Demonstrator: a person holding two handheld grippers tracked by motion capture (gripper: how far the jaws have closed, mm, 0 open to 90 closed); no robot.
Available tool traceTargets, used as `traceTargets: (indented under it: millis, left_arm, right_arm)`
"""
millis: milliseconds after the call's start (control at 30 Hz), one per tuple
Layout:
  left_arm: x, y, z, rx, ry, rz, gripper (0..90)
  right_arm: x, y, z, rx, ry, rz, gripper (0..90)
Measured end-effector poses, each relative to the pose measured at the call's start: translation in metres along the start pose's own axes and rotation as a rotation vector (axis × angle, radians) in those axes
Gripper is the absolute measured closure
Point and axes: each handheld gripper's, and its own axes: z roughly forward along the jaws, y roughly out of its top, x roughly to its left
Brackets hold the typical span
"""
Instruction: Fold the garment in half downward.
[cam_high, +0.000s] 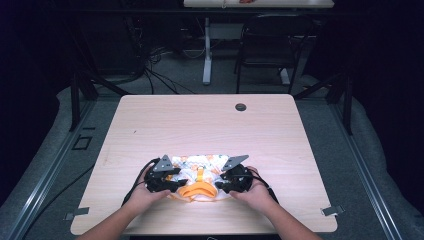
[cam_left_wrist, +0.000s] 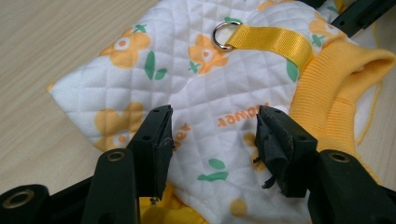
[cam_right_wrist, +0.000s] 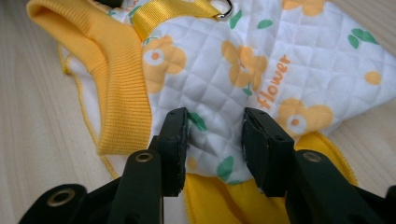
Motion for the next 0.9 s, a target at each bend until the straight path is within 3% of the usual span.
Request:
traceTargets:
  millis: [600, 900]
  left_arm:
    - [0.021, 0.02, 0.021, 0.018, 0.015, -0.021, 47.7]
    - [0.032, 0.031, 0.034, 0.014, 0.052, -0.018, 48.0]
  right_arm:
    - [-0.021, 0.009, 0.003, 0.017, -0.025, 0.04, 60.0]
    - [-0.037, 0.012, 0.007, -0.009, -0.044, 0.074, 60.0]
